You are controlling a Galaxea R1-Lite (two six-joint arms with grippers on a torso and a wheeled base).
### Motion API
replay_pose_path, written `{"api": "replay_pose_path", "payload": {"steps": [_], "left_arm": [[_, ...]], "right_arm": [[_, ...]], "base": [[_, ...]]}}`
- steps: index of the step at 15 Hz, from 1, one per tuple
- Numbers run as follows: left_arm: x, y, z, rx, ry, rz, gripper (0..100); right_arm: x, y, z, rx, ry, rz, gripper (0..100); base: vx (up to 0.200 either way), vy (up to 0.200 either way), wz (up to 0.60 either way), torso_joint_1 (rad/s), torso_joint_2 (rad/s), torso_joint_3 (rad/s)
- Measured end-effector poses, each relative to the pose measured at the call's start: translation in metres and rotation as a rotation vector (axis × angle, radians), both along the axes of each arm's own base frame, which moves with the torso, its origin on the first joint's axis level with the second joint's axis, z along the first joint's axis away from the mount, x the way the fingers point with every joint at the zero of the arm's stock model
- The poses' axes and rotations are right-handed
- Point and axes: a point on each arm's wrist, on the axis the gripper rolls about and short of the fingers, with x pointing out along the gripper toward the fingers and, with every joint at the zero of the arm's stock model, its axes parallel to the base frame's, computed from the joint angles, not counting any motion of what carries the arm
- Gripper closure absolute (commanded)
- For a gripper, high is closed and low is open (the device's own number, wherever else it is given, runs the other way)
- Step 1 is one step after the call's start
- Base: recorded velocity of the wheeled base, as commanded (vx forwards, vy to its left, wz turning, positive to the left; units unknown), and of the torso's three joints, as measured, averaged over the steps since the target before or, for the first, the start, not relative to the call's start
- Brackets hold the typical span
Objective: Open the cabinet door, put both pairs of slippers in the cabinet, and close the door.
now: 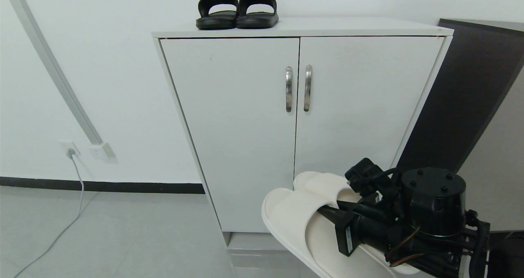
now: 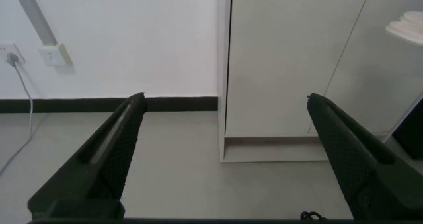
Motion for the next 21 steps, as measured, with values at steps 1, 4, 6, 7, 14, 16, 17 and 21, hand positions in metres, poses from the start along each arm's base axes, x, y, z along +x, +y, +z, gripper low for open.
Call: {"api": "replay_pose_path", "payload": {"steps": [1,4,6,7,14,16,17,21], "left_arm": [[0.000,0.000,0.000,0.001,0.001,0.000,0],[0.001,0.000,0.007,0.001,0.011,0.003,0],[0.000,0.000,0.036,-0.048,-0.023,-0.005,0],[0.003,0.000,0.050,-0.056,-0.012,-0.016,0],[0.073,-0.007,0.111,-0.059,0.034,-0.293,0],[0.104,-0.013,0.121,-0.084,0.018,-0.387,0],[0.118,-0.019,0.123,-0.100,0.024,-0.444,0],[0.158,-0.060,0.141,-0.129,0.051,-0.639,0]], "right_arm": [[0.000,0.000,-0.001,-0.002,0.002,0.000,100],[-0.001,0.000,-0.003,-0.008,0.008,0.002,100],[-0.002,0.000,-0.003,-0.008,0.008,0.004,100],[-0.002,0.001,-0.003,-0.008,0.008,0.005,100],[-0.003,-0.002,-0.002,0.014,-0.016,-0.004,100],[-0.004,-0.002,-0.003,0.013,-0.013,-0.003,100],[-0.004,-0.002,-0.003,0.013,-0.012,-0.001,100],[-0.004,-0.001,-0.003,0.016,-0.010,0.004,100]], "base": [[0.000,0.000,0.00,0.000,0.00,0.000],[0.000,0.000,0.00,0.000,0.00,0.000],[0.000,0.000,0.00,0.000,0.00,0.000],[0.000,0.000,0.00,0.000,0.00,0.000],[0.000,0.000,0.00,0.000,0.00,0.000],[0.000,0.000,0.00,0.000,0.00,0.000],[0.000,0.000,0.00,0.000,0.00,0.000],[0.000,0.000,0.00,0.000,0.00,0.000]]}}
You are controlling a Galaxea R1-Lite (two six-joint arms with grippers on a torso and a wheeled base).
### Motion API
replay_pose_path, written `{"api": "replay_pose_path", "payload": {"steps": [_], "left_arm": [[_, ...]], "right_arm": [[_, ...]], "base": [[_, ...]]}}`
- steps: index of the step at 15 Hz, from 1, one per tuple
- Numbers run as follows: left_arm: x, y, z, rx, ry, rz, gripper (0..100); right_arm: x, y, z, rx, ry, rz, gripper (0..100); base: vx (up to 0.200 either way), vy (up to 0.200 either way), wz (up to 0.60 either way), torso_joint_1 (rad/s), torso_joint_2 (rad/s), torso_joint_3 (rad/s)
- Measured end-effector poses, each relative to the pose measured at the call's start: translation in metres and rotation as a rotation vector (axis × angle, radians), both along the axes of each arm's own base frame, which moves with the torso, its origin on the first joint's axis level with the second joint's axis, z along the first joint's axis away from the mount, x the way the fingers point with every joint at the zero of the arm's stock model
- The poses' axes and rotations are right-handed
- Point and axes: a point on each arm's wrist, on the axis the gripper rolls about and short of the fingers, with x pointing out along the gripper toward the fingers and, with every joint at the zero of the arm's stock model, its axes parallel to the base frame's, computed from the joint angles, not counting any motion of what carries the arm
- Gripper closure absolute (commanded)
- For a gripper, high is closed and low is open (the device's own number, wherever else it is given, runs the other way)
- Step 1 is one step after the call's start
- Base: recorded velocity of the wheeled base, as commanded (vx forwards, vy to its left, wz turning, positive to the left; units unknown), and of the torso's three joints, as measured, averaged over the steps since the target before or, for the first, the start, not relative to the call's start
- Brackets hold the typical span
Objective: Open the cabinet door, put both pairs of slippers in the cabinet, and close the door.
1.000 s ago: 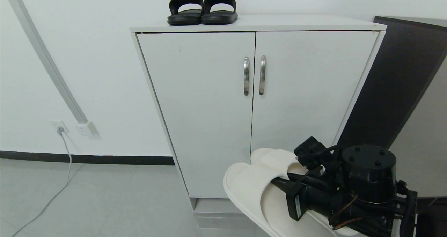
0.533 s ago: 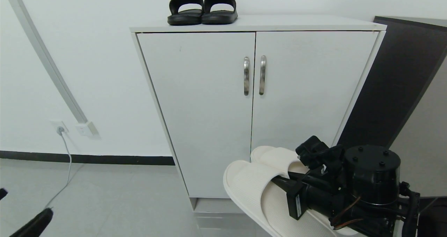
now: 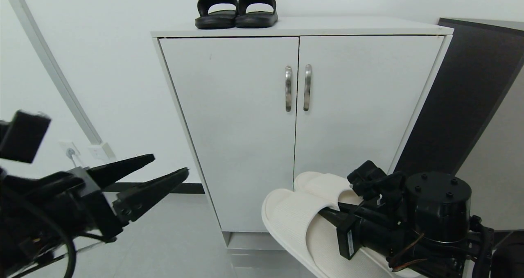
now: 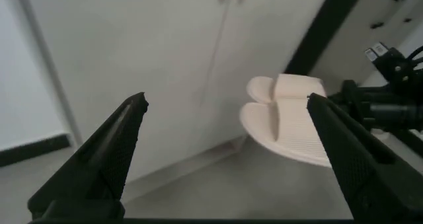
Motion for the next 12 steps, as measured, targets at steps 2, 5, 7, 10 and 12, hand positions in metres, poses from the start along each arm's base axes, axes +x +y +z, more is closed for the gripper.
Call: {"api": "replay_pose_path", "payload": {"steps": [2,5,7,10,12], "left_arm": [[0.014,-0.021,0.015,-0.017,-0.017,-0.076,0],[0.041,-0.050,0.033,-0.038,-0.025,-0.137,0],[0.059,-0.066,0.042,-0.044,-0.034,-0.161,0],[0.071,-0.092,0.046,-0.031,-0.008,-0.229,0],[0.074,-0.109,0.049,-0.030,-0.004,-0.348,0]], "right_arm": [[0.000,0.000,0.000,0.001,-0.001,0.000,100],[0.001,0.001,0.001,0.002,-0.002,-0.002,100],[0.002,0.001,-0.001,-0.001,0.001,-0.003,100],[0.003,0.003,-0.004,-0.008,0.009,0.001,100],[0.004,0.004,-0.006,-0.014,0.014,0.002,100]], "base": [[0.000,0.000,0.00,0.000,0.00,0.000],[0.000,0.000,0.00,0.000,0.00,0.000],[0.000,0.000,0.00,0.000,0.00,0.000],[0.000,0.000,0.00,0.000,0.00,0.000],[0.000,0.000,0.00,0.000,0.00,0.000]]}}
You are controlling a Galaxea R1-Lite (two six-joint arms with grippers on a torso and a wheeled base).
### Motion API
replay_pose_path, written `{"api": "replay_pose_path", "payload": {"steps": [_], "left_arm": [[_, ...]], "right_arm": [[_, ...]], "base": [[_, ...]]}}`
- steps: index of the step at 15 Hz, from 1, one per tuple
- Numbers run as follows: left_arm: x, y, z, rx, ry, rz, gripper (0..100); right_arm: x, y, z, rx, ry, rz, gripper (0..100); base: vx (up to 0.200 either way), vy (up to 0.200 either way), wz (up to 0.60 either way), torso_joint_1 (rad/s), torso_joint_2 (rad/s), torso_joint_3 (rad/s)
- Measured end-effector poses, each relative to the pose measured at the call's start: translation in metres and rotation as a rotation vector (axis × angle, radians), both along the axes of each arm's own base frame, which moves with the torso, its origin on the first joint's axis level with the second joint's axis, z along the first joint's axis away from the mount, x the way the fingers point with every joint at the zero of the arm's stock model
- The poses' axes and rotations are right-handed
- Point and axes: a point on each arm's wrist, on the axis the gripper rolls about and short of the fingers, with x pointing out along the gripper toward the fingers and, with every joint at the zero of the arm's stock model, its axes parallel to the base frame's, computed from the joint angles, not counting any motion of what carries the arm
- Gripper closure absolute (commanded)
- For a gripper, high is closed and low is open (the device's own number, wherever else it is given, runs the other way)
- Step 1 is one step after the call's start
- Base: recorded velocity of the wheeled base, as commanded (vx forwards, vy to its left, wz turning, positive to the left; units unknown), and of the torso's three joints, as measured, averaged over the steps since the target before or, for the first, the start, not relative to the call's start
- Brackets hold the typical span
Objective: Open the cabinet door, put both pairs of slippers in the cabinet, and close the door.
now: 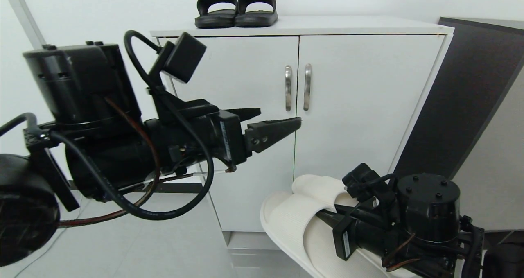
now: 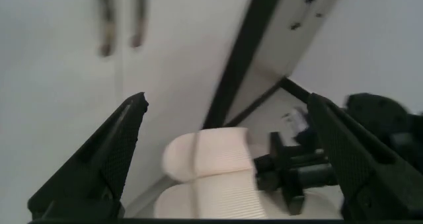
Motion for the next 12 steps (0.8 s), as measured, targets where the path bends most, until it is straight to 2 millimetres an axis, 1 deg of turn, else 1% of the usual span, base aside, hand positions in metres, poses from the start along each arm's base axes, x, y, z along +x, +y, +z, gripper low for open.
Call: {"api": "replay_pose_path", "payload": {"steps": [2,4,6,9,12], "left_arm": [[0.011,-0.015,0.006,-0.010,-0.013,-0.093,0],[0.029,-0.031,0.014,-0.042,-0.003,-0.122,0],[0.045,-0.045,0.020,-0.094,0.056,-0.144,0],[0.059,-0.058,0.025,-0.119,0.108,-0.205,0],[0.072,-0.067,0.026,-0.102,0.143,-0.191,0]], "right_arm": [[0.001,0.001,-0.002,-0.006,0.004,0.000,100],[0.001,0.001,-0.004,-0.012,0.009,0.002,100],[0.001,0.001,-0.005,-0.014,0.009,0.002,100],[0.001,0.002,-0.005,-0.010,0.003,0.003,100],[0.001,0.002,-0.007,-0.016,0.008,0.002,100]], "base": [[0.000,0.000,0.00,0.000,0.00,0.000],[0.000,0.000,0.00,0.000,0.00,0.000],[0.000,0.000,0.00,0.000,0.00,0.000],[0.000,0.000,0.00,0.000,0.00,0.000],[0.000,0.000,0.00,0.000,0.00,0.000]]}}
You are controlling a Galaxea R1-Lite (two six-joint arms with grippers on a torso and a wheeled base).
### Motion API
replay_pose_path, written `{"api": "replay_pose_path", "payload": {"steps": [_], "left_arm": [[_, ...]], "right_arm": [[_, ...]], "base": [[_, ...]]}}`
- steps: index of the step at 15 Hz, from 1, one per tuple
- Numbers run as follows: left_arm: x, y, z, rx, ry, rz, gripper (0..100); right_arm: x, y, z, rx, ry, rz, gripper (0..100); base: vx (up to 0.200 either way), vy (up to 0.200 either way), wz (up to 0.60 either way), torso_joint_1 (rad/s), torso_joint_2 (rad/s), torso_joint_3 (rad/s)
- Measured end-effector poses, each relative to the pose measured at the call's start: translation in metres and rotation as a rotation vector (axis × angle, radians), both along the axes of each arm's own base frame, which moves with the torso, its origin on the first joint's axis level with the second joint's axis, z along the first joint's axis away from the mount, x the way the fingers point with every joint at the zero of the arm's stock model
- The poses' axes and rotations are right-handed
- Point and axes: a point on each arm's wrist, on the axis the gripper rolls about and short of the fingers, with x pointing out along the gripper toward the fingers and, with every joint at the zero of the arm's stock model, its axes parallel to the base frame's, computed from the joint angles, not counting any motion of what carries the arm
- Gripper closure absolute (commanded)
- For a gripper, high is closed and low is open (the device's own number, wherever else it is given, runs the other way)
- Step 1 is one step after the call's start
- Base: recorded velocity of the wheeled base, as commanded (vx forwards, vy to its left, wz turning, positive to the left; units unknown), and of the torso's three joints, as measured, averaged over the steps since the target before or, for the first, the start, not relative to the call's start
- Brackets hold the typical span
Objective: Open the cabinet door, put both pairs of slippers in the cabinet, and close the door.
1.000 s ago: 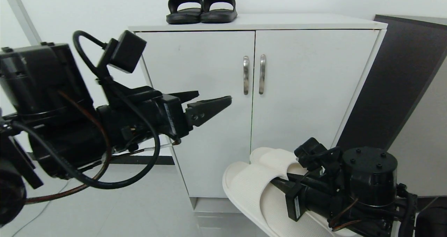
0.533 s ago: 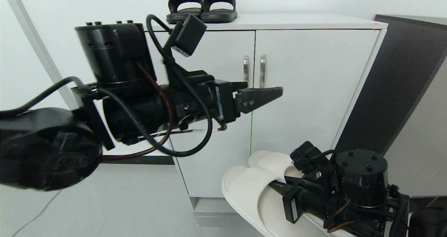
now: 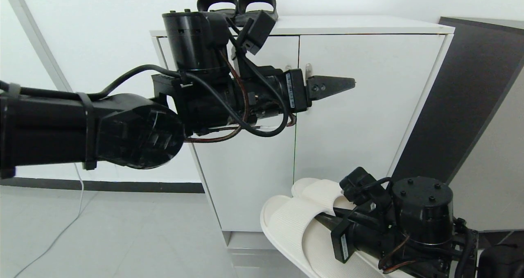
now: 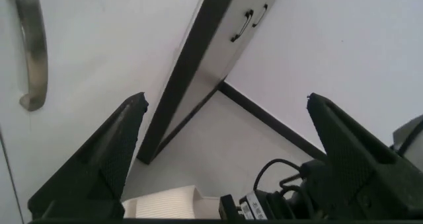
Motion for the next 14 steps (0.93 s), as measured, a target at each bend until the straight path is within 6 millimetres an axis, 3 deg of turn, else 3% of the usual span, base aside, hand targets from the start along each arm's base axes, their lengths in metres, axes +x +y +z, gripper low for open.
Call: {"api": "replay_pose_path", "payload": {"steps": [8,14], "left_arm": [[0.015,-0.010,0.000,-0.006,0.004,0.255,0],[0.029,-0.025,-0.004,-0.002,0.008,0.290,0]], "right_arm": [[0.000,0.000,-0.001,-0.003,0.002,-0.002,100],[0.001,0.000,-0.001,-0.003,0.003,-0.004,100]], "base": [[0.000,0.000,0.00,0.000,0.00,0.000],[0.000,0.000,0.00,0.000,0.00,0.000]]}}
